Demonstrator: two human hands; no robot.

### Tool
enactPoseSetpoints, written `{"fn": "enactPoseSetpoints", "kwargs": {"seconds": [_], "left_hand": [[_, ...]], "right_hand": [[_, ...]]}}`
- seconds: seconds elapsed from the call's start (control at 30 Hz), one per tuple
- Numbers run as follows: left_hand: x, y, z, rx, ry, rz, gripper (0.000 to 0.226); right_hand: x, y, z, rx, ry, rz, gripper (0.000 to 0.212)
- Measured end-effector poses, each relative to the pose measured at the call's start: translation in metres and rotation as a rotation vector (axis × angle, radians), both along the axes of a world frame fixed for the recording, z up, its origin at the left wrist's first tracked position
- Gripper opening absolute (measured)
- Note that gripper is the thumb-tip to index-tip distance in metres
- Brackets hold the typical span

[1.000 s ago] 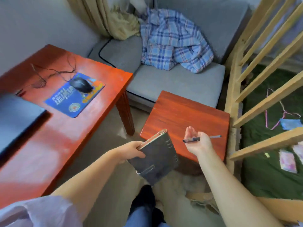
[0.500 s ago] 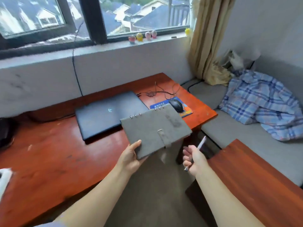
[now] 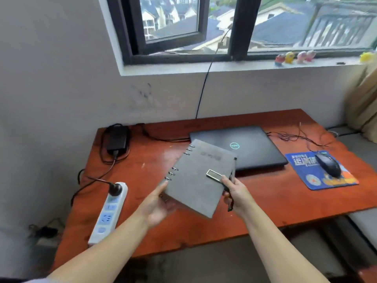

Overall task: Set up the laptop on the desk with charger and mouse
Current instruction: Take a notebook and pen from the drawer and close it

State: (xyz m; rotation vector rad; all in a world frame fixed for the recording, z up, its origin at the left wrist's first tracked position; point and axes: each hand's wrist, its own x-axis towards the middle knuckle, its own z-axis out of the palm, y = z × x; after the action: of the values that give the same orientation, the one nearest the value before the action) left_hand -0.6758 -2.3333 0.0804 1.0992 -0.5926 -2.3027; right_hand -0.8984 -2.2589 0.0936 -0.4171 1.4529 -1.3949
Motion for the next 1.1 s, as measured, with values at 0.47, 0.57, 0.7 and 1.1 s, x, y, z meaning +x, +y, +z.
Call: {"fn": "enactPoseSetpoints", "kwargs": {"seconds": [0.47,0.57,0.7,1.1], "left_hand": [[0.029,-0.078,-0.048,-0.380,-0.834,-0.010,0.025],[0.030,-0.091,-0.060,-0.372,-0.956,-0.022,0.027],[0.031,-0.099,-0.071,-0.462,-1.159,-0.119,0.033],[0.032,-0.099,-0.073,-0.522,-1.156,-0.190,0.029]], "right_hand": [[0.037,-0.121,-0.049,0.182,0.454,0.343,0.013],[0.040,-0.140,-0.063,0.280,0.598,0.420,0.016],[0.041,-0.151,-0.077,0.387,0.700,0.412,0.017],[0.078,-0.158,-0.047,0.333,0.910,0.463,0.035]]}}
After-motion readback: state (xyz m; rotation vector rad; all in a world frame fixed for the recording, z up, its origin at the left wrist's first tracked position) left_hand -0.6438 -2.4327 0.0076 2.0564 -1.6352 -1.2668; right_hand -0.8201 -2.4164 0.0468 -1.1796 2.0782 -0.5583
